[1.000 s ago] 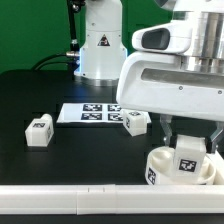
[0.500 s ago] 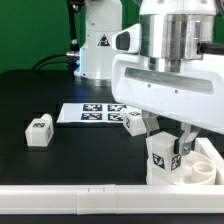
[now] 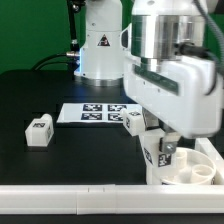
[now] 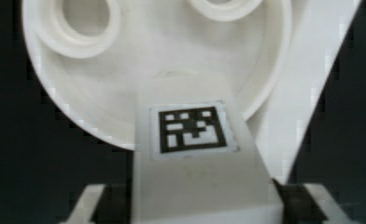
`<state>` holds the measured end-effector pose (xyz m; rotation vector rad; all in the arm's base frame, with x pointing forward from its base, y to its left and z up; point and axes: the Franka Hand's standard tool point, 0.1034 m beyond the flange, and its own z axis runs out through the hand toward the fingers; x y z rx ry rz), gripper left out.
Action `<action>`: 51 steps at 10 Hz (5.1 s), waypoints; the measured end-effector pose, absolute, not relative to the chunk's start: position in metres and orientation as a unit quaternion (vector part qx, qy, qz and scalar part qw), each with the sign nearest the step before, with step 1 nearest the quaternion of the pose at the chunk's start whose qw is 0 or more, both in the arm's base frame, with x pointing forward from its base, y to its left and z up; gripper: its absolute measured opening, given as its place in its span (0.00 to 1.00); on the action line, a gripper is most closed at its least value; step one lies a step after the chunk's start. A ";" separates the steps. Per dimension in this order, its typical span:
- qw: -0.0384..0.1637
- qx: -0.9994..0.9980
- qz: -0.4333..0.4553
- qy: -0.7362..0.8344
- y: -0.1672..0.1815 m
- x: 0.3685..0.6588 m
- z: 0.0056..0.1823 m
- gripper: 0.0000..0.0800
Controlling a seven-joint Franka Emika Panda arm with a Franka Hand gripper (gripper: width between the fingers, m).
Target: Assemble stool
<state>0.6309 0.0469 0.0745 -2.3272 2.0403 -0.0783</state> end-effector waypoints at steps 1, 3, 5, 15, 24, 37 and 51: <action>0.024 -0.722 -0.021 0.691 0.046 0.628 0.074 0.43; 0.021 -0.667 -0.017 0.745 0.045 0.620 0.072 0.43; 0.020 -0.624 -0.015 0.781 0.048 0.617 0.070 0.55; 0.041 -0.678 -0.015 0.734 0.039 0.608 0.103 0.81; 0.030 -0.860 -0.010 0.510 0.066 0.562 0.097 0.81; -0.009 -0.997 0.000 -0.070 0.064 0.483 0.057 0.81; -0.017 -0.898 0.435 -0.057 0.050 0.419 0.027 0.81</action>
Offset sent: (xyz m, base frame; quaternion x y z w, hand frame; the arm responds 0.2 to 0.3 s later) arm -0.0132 0.0001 -0.0087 0.0106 0.0526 0.1964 0.9790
